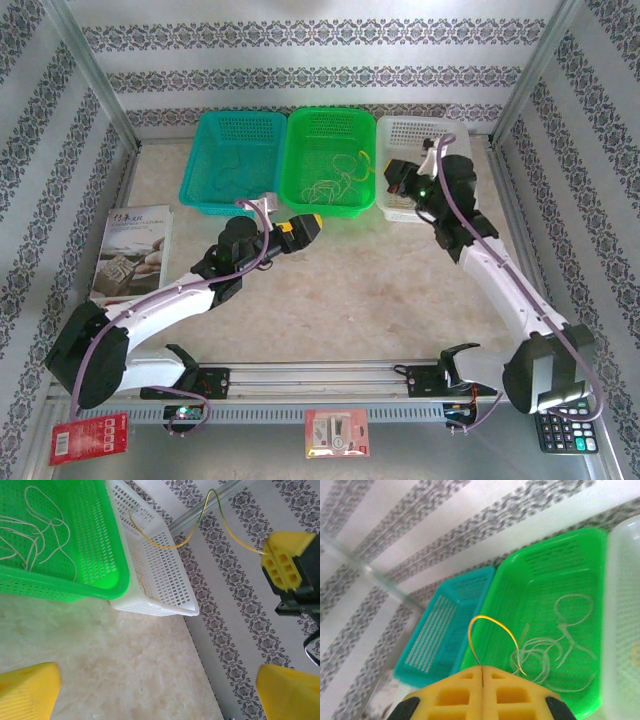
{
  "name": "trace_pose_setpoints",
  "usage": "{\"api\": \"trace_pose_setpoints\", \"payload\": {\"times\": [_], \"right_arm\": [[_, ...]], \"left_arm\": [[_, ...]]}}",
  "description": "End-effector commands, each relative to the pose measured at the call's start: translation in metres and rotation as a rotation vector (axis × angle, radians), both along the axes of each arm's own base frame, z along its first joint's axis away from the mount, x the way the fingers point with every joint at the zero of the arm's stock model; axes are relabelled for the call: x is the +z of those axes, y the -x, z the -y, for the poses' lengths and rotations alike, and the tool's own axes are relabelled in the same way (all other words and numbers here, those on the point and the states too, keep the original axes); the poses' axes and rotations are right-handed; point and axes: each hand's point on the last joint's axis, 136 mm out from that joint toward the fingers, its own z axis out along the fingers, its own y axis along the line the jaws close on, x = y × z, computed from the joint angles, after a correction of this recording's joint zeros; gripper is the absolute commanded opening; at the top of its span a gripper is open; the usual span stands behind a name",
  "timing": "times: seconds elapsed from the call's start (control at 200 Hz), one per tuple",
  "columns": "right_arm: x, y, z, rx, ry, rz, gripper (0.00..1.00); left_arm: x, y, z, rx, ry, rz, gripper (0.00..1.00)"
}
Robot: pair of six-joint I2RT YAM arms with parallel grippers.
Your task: Untangle the cables
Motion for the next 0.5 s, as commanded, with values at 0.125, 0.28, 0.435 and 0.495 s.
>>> {"api": "trace_pose_setpoints", "payload": {"times": [0.125, 0.28, 0.435, 0.495], "right_arm": [[0.002, -0.049, 0.079, -0.235, 0.035, -0.001, 0.00], [-0.029, -0.069, 0.108, -0.303, 0.062, -0.076, 0.00], [-0.067, -0.079, 0.118, -0.308, 0.070, -0.164, 0.13], [-0.076, -0.080, 0.115, -0.289, 0.071, -0.185, 0.43]], "left_arm": [[-0.002, 0.004, -0.014, 0.032, -0.061, 0.012, 1.00], [-0.001, 0.007, -0.018, 0.039, -0.079, 0.021, 1.00], [0.004, 0.009, -0.021, 0.040, -0.094, 0.032, 1.00], [0.005, 0.010, -0.023, 0.042, -0.104, 0.036, 1.00]]}}
